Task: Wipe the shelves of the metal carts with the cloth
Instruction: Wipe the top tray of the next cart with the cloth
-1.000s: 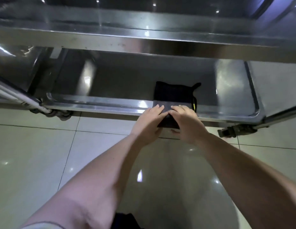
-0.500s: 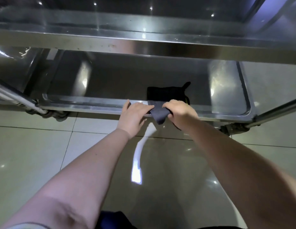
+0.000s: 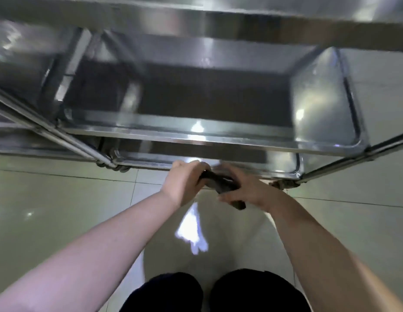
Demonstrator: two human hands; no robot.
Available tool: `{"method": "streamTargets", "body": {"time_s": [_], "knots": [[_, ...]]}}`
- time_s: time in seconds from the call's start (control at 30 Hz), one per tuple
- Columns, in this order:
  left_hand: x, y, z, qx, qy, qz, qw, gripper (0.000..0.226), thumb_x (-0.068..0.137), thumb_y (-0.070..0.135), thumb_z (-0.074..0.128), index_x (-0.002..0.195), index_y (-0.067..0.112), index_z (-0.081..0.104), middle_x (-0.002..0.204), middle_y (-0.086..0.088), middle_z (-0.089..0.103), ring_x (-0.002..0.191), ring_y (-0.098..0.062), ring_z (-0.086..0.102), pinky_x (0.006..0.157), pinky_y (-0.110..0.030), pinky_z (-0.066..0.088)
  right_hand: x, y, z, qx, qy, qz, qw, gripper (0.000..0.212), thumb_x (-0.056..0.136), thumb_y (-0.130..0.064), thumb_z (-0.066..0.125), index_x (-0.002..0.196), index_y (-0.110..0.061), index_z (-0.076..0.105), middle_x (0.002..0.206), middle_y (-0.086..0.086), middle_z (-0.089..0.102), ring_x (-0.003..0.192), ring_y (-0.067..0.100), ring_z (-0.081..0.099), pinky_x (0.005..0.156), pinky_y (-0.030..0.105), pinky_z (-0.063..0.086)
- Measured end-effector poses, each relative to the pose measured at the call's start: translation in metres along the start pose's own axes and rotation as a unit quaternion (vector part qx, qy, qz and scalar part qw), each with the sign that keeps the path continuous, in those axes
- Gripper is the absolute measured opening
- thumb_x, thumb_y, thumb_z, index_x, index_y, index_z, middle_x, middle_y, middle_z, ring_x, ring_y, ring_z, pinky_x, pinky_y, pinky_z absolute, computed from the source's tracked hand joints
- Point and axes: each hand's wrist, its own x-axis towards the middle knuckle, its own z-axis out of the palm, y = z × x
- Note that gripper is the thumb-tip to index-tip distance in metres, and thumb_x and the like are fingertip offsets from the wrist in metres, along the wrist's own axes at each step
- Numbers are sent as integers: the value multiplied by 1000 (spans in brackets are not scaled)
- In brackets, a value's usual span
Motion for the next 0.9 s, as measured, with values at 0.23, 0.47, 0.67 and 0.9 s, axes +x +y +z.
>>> {"method": "streamTargets", "body": {"time_s": [0.23,0.47,0.67,0.9], "knots": [[-63,66,-265,73,59,90,992,15,95,32,48,85,28,58,68,14,48,63,-14,51,67,-34,27,-130,-206,50,-25,217,-99,971,20,82,-14,67,99,-21,60,81,-11,61,72,9,54,61,15,39],[-117,140,-536,171,134,79,973,39,91,44,27,93,23,60,79,6,59,67,-24,55,70,-36,31,-273,-437,-6,-248,209,-206,923,20,82,-22,68,84,-29,49,82,-4,58,79,24,55,68,34,45],[-147,188,-700,170,240,-1,956,13,94,30,57,106,25,61,104,4,67,101,-24,61,78,-35,37,-386,-587,-54,-348,229,-324,849,19,84,-25,71,100,-27,63,107,-5,65,101,19,58,82,30,46],[-183,223,-826,144,391,-45,908,20,95,32,59,111,21,64,112,1,69,105,-26,61,87,-40,48,-466,-717,-68,-368,293,-446,761,17,92,-17,64,107,-24,63,113,-3,63,104,19,56,89,38,49]]}}
